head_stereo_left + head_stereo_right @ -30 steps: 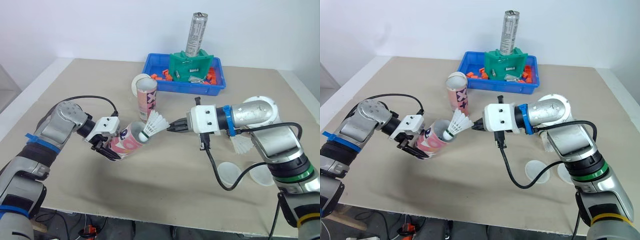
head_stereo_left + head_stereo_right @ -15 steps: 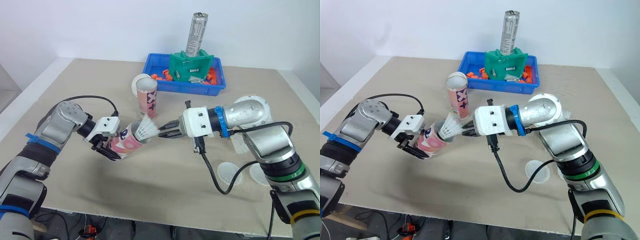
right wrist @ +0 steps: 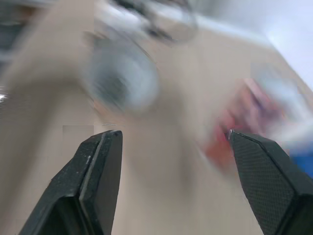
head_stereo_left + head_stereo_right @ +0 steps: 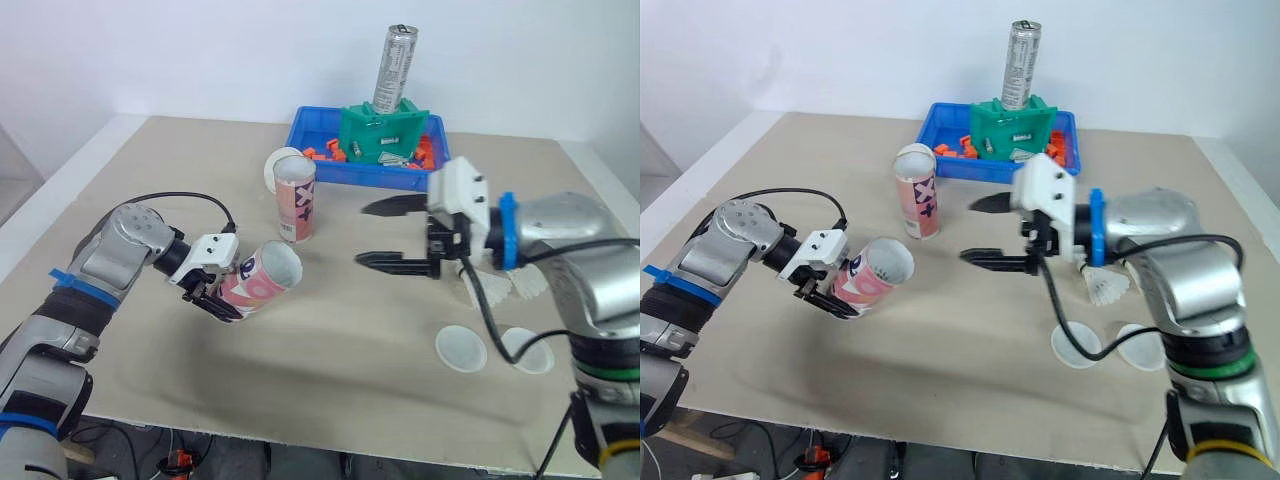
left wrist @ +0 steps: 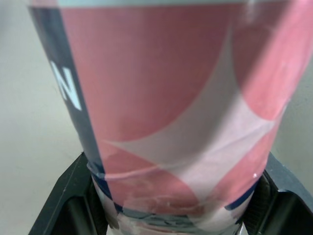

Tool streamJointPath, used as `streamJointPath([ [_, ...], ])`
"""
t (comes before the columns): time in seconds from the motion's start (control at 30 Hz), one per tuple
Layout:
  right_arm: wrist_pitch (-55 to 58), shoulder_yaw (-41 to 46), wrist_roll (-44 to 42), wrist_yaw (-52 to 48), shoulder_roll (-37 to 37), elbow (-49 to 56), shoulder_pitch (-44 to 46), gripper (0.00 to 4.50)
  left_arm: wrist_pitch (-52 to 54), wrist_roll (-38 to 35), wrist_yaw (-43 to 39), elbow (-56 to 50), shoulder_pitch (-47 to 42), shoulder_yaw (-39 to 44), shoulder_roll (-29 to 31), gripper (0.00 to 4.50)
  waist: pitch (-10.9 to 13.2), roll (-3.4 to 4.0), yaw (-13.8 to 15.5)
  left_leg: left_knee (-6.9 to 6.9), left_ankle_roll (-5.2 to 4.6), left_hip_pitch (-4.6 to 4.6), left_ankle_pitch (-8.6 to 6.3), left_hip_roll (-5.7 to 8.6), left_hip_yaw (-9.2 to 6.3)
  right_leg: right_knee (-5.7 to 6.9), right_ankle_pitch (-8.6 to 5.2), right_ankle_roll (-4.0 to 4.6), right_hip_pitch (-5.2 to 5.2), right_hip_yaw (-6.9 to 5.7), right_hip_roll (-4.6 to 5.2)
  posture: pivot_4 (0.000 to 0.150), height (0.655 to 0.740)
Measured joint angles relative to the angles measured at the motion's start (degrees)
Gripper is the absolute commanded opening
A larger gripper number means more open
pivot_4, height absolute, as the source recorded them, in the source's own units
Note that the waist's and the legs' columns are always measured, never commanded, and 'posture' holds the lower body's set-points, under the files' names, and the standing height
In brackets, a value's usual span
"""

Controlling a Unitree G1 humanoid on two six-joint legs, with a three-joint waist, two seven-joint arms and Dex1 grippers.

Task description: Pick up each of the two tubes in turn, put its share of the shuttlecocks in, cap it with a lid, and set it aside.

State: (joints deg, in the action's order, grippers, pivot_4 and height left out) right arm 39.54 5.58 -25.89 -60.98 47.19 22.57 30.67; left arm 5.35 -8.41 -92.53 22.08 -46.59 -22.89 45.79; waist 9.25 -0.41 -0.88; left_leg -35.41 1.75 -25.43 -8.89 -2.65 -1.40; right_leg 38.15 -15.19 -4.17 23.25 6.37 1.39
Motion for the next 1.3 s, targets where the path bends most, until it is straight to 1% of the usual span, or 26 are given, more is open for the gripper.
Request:
streamJointPath([
  [0.1, 2.7, 7.6, -0.4, 3.8, 1.2, 3.6, -10.6, 3.73, -0.1, 0.0, 0.0, -0.1, 0.2, 0.1, 0.0, 2.90, 0.0, 0.04, 0.0, 0.03, -0.05, 0.02, -0.03, 0.01, -0.08, 0.05, -0.04, -0.08, -0.02, -0.03, -0.04, 0.150, 0.7400],
  [0.23, 2.0, 13.7, 1.1, 5.6, 1.8, 6.8, -27.3, 3.73, -1.7, 0.0, 0.0, 1.9, -0.6, -0.6, -0.4, 2.90, 0.0, 0.05, 0.0, -0.03, -0.08, 0.04, -0.04, 0.04, -0.15, 0.04, -0.09, -0.06, -0.12, -0.07, -0.04, 0.150, 0.7400],
  [0.4, 1.0, 20.8, 1.4, 4.5, 4.1, 6.5, -36.1, 3.73, -3.2, 0.6, 0.0, 5.1, -2.8, -2.0, -2.1, 2.90, 0.0, 0.08, -0.1, -0.33, -0.26, 0.09, 0.07, 0.10, -0.10, 0.00, 0.05, -0.07, -0.24, 0.00, 0.00, 0.150, 0.7400],
  [0.5, -0.7, 23.7, 1.7, 2.8, 5.3, 3.8, -40.5, 3.73, -4.3, 0.6, 0.0, 6.5, -3.2, -2.2, -2.6, 2.90, 0.0, -0.04, -0.1, -0.37, -0.26, 0.24, 0.07, 0.09, 0.14, -0.09, 0.05, -0.05, -0.33, 0.02, 0.16, 0.150, 0.7400],
  [0.63, -2.2, 23.8, 2.5, 3.1, 5.3, -0.7, -40.7, 3.73, -4.6, 0.6, 0.0, 6.7, -3.4, -2.6, -3.1, 2.90, 0.0, -0.03, -0.1, -0.40, -0.28, 0.22, 0.09, 0.13, 0.36, -0.09, 0.03, -0.08, -0.37, 0.04, 0.32, 0.150, 0.7400],
  [0.73, -3.6, 23.5, 3.2, 5.0, 5.3, -4.5, -38.2, 3.73, -5.1, 0.5, -0.1, 6.8, -3.5, -2.7, -3.5, 2.90, 0.0, -0.01, 0.0, -0.38, -0.29, 0.20, 0.10, 0.15, 0.37, -0.10, -0.04, -0.20, -0.43, 0.04, 0.33, 0.150, 0.7400],
  [1.1, -3.7, 18.6, 3.6, 8.0, 4.9, -8.5, -34.5, 3.73, -5.5, 0.5, 0.0, 7.4, -3.5, -2.5, -3.7, 2.90, 0.0, 0.01, 0.1, -0.35, -0.33, 0.18, 0.12, 0.19, 0.35, -0.10, -0.18, -0.33, -0.82, 0.02, 0.35, 0.150, 0.7400],
  [1.3, -2.2, 15.2, 3.7, 11.3, 2.9, -10.6, -32.7, 3.73, -5.5, 0.5, 0.0, 7.3, -3.5, -2.4, -3.7, 2.90, 0.0, 0.02, 0.1, -0.35, -0.33, 0.18, 0.12, 0.19, 0.34, -0.10, -0.18, -0.33, -0.87, 0.02, 0.35, 0.150, 0.7400],
])
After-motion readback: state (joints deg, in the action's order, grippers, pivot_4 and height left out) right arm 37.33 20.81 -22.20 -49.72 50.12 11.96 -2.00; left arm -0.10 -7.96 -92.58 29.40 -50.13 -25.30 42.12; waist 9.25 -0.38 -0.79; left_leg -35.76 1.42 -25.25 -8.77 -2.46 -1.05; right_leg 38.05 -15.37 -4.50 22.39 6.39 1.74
